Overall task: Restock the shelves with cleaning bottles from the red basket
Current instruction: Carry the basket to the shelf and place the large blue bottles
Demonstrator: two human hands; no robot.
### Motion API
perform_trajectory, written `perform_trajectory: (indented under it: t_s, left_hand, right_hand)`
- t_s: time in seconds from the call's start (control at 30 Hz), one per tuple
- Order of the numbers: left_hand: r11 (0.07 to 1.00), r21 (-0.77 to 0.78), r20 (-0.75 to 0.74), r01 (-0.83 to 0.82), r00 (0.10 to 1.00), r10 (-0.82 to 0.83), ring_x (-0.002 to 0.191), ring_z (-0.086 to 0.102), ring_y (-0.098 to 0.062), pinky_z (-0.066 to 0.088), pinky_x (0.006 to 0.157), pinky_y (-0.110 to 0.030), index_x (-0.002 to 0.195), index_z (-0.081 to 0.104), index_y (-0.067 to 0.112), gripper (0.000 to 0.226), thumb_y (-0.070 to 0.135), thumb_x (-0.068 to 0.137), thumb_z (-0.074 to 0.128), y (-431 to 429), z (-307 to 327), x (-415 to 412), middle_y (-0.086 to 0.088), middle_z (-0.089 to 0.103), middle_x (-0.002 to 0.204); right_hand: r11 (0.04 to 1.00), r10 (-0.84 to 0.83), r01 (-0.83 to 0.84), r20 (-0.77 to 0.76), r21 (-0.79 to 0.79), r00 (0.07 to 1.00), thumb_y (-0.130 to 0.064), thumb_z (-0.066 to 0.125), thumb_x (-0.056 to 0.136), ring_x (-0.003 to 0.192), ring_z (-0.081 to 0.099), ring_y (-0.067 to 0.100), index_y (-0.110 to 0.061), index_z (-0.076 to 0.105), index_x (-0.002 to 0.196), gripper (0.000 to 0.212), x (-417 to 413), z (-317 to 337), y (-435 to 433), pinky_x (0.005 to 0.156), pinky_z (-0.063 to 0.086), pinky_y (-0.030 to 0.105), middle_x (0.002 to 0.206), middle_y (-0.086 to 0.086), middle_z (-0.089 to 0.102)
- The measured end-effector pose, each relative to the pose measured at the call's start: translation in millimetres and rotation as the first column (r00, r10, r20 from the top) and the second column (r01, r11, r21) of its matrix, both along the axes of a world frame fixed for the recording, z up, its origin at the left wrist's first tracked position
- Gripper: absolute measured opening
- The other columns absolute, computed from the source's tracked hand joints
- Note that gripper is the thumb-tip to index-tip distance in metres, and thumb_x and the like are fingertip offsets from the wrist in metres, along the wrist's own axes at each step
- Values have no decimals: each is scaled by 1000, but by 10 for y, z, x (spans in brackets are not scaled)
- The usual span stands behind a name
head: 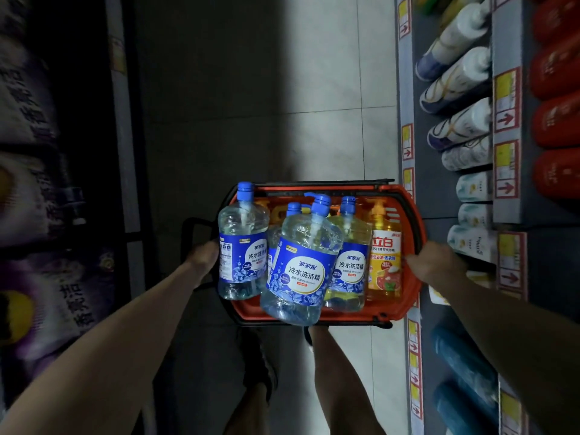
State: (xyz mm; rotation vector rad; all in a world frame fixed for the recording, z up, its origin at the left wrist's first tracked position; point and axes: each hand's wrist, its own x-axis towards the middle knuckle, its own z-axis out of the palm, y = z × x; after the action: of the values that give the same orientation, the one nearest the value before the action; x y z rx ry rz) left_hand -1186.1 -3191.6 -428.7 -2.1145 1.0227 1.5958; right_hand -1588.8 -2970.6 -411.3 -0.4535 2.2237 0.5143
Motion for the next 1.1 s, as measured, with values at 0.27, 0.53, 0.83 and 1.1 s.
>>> perform_trajectory:
  t_s: [0.27, 0.53, 0.83, 1.1]
  left_hand:
    - [924, -58, 122, 378, 921, -370, 108, 62, -32, 44, 82, -34, 117, 72, -3, 24, 9, 101, 59, 48, 488, 87, -16, 67, 113]
    - [728, -69, 138, 682, 729, -670, 119, 65, -35, 51, 92, -37, 127, 69, 19, 64, 54, 79, 46, 172, 1792, 87, -13, 70, 130]
    - [499, -330, 170, 801, 571, -803, 110, 69, -33, 54, 85, -37, 119, 68, 18, 31, 33, 98, 51, 513, 3105, -88, -10, 71, 121]
    - [436, -381, 150, 815, 520, -841, 110, 69, -32, 57, 94, -41, 120, 65, 18, 33, 38, 96, 54, 737, 3216, -200, -8, 71, 122]
  right_hand:
    - [984, 177, -175, 73, -30, 982, -62, 56, 99, 75, 58, 21, -21, 60, 110, 42, 358, 661, 29, 69, 43, 32, 91, 2, 60]
    - [906, 391, -357, 122, -228, 912, -44, 49, 100, 104, 68, 28, -22, 60, 123, 34, 1132, 1749, -168, 86, 57, 38, 121, 7, 70]
    - [794, 488, -457, -29, -400, 872, -41, 49, 101, 126, 61, 33, -17, 55, 141, 47, 1888, 2875, -346, 96, 55, 41, 142, 10, 62]
    - [761, 506, -471, -48, -446, 861, -42, 48, 102, 122, 63, 33, -14, 50, 146, 52, 2017, 3012, -321, 97, 54, 43, 140, 12, 62]
